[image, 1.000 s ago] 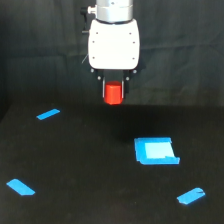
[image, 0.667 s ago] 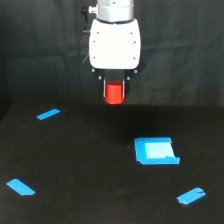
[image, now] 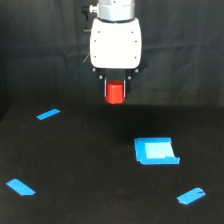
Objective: Pick up the red object from the table
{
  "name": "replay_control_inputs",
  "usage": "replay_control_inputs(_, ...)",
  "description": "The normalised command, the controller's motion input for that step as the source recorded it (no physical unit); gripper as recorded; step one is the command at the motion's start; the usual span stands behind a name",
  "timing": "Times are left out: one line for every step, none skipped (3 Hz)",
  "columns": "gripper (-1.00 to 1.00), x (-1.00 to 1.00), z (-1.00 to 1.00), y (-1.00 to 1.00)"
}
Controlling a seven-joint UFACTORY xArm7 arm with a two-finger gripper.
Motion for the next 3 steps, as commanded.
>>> replay_control_inputs(-0.88,0.04,0.07,0.08)
replay_control_inputs(-0.93,0.08,0.01,0.08)
replay_control_inputs(-1.00,0.01,0.01,0.07)
